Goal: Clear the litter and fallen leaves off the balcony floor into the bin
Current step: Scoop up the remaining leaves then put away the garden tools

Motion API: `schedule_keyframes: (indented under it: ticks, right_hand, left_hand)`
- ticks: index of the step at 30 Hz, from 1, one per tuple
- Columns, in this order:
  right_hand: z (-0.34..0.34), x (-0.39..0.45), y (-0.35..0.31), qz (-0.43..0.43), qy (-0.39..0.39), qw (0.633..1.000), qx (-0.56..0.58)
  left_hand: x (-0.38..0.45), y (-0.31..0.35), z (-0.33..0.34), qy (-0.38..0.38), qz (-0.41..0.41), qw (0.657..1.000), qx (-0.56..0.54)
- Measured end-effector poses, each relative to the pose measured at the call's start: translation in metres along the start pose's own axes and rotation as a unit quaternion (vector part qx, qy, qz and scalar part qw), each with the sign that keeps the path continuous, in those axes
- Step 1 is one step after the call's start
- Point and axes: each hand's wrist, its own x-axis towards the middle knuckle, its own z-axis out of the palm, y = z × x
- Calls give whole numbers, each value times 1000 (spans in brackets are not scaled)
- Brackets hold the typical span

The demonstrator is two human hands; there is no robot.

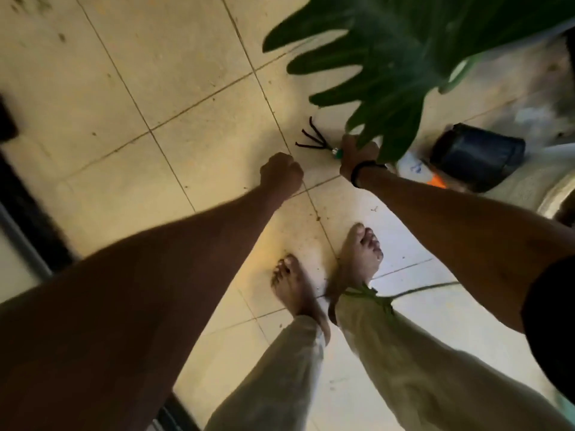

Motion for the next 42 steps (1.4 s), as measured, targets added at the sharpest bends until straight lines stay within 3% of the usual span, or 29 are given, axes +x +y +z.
schedule_keyframes:
  ticks: [2, 4, 5, 7, 9, 13, 17, 21, 25, 28, 32, 36, 38, 42]
  right_hand:
    - [36, -67, 11, 74, 13, 994, 82]
    - [23, -114, 9, 155, -76, 964, 200]
    - [-1, -122, 2, 144, -101, 947, 269]
    - [-71, -116, -11, 124, -153, 871, 450]
    - [-116, -149, -13, 98, -199, 799, 560]
    - [-139, -244, 8, 83, -257, 695, 667]
    - [-171, -323, 36, 66, -266, 606, 747]
    - [-172, -389, 78, 55, -266, 558, 785]
    - [-148, -457, 132, 21, -268, 563, 781]
    - [-122, -506, 180, -23, -293, 534, 793]
    - [-73, -569, 266, -50, -271, 509, 815]
    - [-15, -617, 369, -22, -182, 540, 821]
    - [16, -632, 428, 8, -133, 593, 794]
    - [76, -637, 543, 108, -52, 774, 622]
  left_hand:
    - [-10, -5, -7, 4, -14, 1000, -24]
    - [-32, -1, -23, 16, -27, 998, -46]
    - [-46, 3, -32, 17, -29, 998, -52]
    - [-75, 15, -49, 15, -21, 997, -67]
    - [-102, 26, -62, 2, -16, 995, -96]
    - [-150, 54, -83, -84, -76, 969, -217]
    - [-215, 87, -96, -191, -79, 926, -315]
    - [-282, 115, -91, -248, -82, 908, -328]
    - [-343, 134, -61, -330, -62, 915, -221]
    - [-380, 150, -16, -377, -30, 916, -135]
    - [-443, 165, 78, -423, 28, 906, -6]
    - [-499, 181, 188, -435, 59, 898, 37]
    - [-510, 186, 260, -437, 63, 897, 29]
    - [-522, 196, 402, -453, 97, 883, 77]
